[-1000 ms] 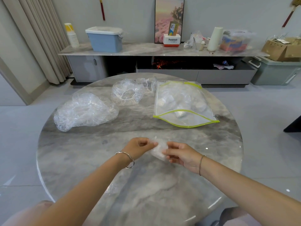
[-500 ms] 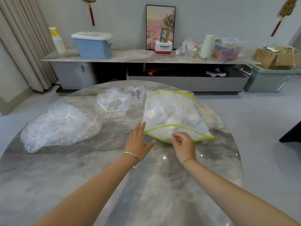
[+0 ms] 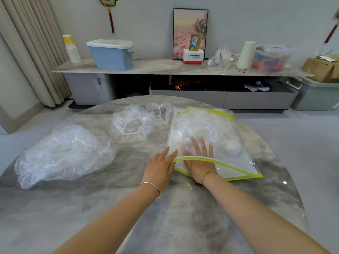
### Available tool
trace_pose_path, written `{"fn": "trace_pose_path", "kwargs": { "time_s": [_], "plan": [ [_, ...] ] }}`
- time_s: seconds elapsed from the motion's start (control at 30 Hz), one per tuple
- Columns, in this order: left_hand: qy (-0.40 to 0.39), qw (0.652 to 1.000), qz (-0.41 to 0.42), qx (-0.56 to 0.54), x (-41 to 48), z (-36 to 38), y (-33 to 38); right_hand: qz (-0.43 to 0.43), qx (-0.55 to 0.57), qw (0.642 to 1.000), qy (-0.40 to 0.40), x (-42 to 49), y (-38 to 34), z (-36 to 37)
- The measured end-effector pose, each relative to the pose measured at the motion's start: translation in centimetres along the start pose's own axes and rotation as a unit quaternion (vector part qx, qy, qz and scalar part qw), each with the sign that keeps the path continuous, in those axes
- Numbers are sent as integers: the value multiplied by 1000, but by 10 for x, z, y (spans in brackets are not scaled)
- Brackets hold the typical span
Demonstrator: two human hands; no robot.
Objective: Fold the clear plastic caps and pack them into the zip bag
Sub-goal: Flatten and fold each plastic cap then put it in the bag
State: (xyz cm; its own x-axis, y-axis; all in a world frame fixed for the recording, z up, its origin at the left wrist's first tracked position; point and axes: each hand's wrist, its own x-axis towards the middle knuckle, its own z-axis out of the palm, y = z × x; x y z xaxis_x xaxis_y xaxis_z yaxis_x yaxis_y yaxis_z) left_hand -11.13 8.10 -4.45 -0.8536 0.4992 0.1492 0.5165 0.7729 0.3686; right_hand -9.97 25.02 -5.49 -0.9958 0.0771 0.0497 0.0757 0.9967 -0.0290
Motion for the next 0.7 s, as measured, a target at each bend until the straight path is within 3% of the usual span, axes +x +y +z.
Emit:
{"fn": "trace_pose_path", "kwargs": {
  "time_s": [0.2,0.3,0.43,0.5,0.7],
  "plan": [
    [-20,992,-63,111,-29,-10,-39,-23,43,999,4,-25,-1,-8],
    [3,972,-174,160,-45,-28,-78,-45,41,998,-9,-51,6,-7],
    [-42,933,-317,162,-76,-50,-117,-69,43,995,-58,-87,9,-11],
    [-74,937,-310,144,-88,-51,-121,-82,40,993,-77,-102,5,-15],
    [-94,975,-162,118,-116,-52,-76,-125,50,986,-100,-137,-16,-36]
  ]
}}
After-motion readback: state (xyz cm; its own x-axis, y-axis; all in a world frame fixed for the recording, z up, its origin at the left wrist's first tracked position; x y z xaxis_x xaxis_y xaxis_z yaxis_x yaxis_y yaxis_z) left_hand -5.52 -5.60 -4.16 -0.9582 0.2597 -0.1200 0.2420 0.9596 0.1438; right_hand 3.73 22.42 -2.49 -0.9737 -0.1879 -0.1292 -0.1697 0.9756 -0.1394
